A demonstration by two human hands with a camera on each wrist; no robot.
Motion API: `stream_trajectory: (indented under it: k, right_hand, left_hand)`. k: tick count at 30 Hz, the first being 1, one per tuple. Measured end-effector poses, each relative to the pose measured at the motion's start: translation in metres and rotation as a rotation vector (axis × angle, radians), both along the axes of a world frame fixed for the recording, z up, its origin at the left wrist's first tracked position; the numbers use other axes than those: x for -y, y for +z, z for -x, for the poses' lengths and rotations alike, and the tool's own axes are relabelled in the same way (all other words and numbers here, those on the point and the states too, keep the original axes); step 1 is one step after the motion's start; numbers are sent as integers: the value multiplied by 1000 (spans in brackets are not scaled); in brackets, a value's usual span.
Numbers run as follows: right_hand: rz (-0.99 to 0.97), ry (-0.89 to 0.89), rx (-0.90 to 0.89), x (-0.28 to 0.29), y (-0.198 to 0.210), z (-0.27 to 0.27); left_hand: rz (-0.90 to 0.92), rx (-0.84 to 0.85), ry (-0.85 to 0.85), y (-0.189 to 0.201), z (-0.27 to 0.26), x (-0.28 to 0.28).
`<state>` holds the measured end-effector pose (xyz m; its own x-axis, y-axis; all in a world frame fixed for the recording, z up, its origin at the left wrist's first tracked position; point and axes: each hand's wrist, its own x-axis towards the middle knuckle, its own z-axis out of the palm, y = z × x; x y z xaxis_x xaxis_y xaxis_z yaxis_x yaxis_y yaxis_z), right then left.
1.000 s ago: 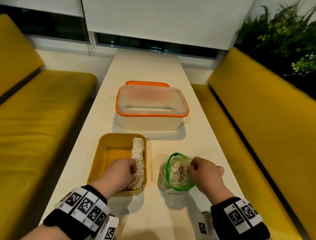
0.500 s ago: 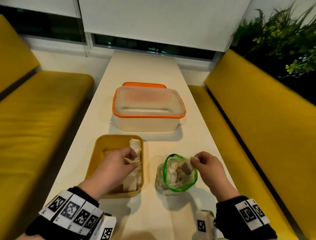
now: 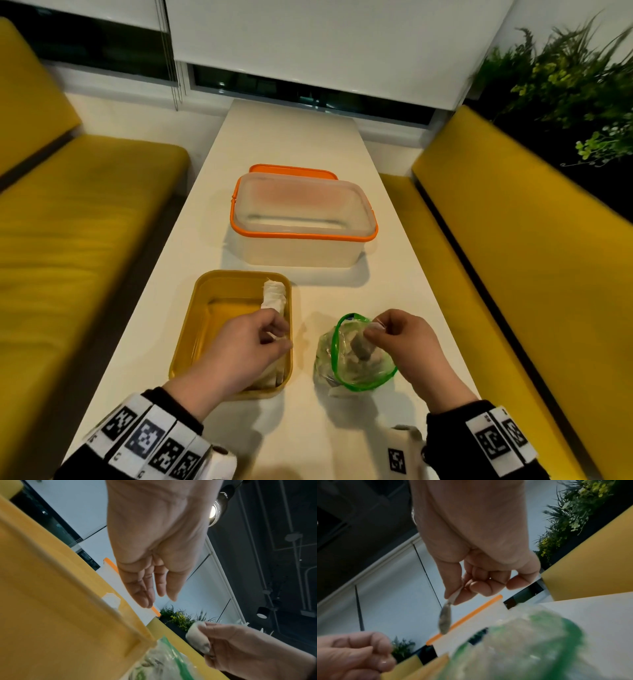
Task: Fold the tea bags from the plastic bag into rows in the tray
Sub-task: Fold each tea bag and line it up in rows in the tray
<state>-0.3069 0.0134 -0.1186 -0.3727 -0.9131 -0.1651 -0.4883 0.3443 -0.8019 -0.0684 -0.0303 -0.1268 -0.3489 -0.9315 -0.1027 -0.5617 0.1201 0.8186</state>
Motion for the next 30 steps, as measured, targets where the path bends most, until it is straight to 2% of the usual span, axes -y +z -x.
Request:
stream_trajectory:
  k: [6, 10, 12, 14, 16, 18, 21, 26, 28, 30]
  right_hand:
    - [156, 145, 335, 1, 32, -33]
    - [143, 208, 408, -4, 38, -48]
    - [113, 169, 261, -3, 34, -44]
    - [-32, 110, -185, 0, 27, -29]
    - [-293, 134, -653, 1, 20, -19]
    - [-448, 182, -817, 0, 8, -20]
    - [-482, 225, -806, -1, -12, -31]
    - [-359, 178, -688, -6, -14, -26]
    - [-303, 159, -614, -7, -10, -20]
    - [-190, 138, -448, -9, -8, -13]
  left_hand:
    - [-128, -231, -142, 18, 15, -9]
    - [-348, -469, -154, 27, 24, -16]
    - [-379, -496, -108, 26, 24, -16]
    - [-383, -483, -67, 20, 24, -17]
    - [-395, -468, -47, 14, 24, -18]
    - [-406, -449, -50, 9, 26, -21]
    - [-398, -413, -69, 5, 32, -23]
    - [-413, -399, -50, 6, 30, -24]
    - [-436, -406, -18, 5, 29, -23]
    - [-487, -440, 12, 5, 31, -23]
